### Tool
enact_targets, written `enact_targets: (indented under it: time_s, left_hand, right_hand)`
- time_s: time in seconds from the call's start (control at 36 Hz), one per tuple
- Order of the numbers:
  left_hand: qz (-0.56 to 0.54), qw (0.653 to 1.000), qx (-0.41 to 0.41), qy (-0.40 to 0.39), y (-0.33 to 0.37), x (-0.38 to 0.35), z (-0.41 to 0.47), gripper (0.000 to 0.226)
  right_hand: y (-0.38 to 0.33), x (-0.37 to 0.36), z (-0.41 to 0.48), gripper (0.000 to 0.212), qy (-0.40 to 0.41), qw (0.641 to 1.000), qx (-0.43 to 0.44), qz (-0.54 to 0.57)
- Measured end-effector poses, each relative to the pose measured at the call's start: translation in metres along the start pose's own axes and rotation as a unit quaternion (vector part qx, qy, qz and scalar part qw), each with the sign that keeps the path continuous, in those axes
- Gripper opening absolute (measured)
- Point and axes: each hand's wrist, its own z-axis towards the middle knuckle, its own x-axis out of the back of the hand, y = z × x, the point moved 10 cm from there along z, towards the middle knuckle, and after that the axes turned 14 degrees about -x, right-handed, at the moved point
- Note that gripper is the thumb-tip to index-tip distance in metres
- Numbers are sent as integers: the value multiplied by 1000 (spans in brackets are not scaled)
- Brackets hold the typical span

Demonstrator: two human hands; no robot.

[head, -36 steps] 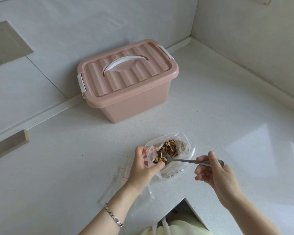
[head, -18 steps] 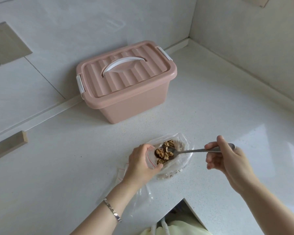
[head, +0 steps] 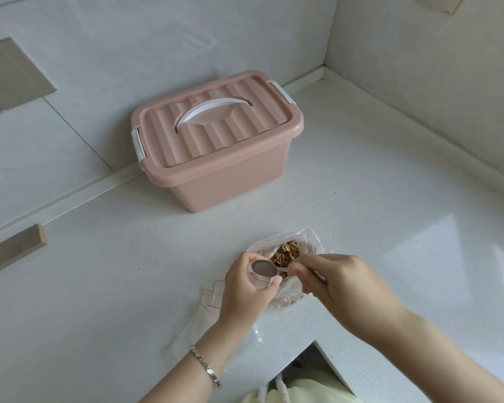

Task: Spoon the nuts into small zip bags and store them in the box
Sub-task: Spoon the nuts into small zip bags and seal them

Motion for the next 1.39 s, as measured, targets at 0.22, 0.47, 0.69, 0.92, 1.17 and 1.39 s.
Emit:
enact_targets:
  time_s: [0.22, 0.47, 0.69, 0.92, 1.17, 1.39]
  left_hand:
    - [43, 998, 20, 38, -14, 18, -5, 30]
    - [132, 990, 26, -36, -29, 6, -8, 32]
    - [131, 987, 50, -72, -33, -11, -5, 34]
    - [100, 991, 63, -57, -36, -12, -4, 34]
    - [129, 991, -10, 17, -18, 4, -1, 34]
    - [177, 984, 0, 8, -10, -1, 2, 35]
  right_hand:
    - [60, 27, -7, 34, 71, 961, -183, 195]
    - [135, -24, -19, 21, 32, 942, -297, 153]
    - [145, -58, -28, 23, -32, 933, -320, 164]
    - [181, -78, -51, 36, 4, 782, -486, 390]
    - [192, -82, -67, 40, -5, 679, -534, 504]
    - [165, -55, -58, 41, 32, 700, -477, 531]
